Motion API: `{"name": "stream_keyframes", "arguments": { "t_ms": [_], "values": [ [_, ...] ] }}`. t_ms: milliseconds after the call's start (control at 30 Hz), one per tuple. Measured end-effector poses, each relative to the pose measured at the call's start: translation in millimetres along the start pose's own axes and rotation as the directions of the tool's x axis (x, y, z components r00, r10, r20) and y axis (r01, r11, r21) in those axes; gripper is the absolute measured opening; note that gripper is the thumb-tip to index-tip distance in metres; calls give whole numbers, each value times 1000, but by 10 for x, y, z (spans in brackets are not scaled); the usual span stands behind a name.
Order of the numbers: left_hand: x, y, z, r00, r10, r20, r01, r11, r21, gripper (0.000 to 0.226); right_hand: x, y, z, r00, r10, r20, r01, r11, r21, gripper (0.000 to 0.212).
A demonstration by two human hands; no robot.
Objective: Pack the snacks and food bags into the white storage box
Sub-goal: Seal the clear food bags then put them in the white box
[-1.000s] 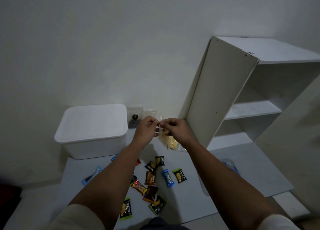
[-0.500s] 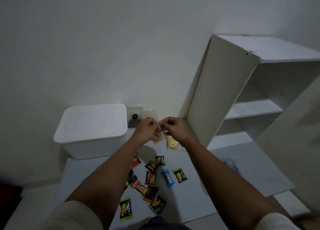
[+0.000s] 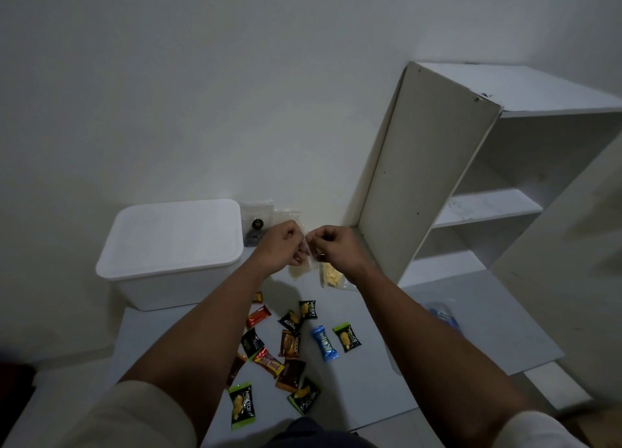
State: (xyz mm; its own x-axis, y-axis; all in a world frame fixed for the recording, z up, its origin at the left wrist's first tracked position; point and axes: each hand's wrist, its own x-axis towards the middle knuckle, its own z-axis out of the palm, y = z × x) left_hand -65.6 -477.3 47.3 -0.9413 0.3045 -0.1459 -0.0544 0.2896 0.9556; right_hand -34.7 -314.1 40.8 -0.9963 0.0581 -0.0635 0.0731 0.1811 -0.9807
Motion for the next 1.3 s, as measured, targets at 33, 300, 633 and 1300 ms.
{"name": "stream_keyframes", "arguments": {
  "t_ms": [33, 300, 633, 1300],
  "values": [
    [7, 0, 4, 1000, -14, -9, 14, 1000, 10, 20, 7, 4, 14, 1000, -7, -11, 7, 1000, -23, 14],
    [60, 53, -16, 999, 30, -33, -26, 993, 114, 26, -14, -34, -15, 999, 10, 34, -8, 999, -54, 10],
    [106, -93, 230, 995, -49, 83, 39, 993, 115, 21, -80, 135, -152, 999, 32, -19, -35, 974, -222, 13],
    [1052, -406, 819, 970, -243, -14, 243, 970, 23, 31, 576, 1099, -543, 995, 94, -14, -95, 960, -262, 22]
  ]
}}
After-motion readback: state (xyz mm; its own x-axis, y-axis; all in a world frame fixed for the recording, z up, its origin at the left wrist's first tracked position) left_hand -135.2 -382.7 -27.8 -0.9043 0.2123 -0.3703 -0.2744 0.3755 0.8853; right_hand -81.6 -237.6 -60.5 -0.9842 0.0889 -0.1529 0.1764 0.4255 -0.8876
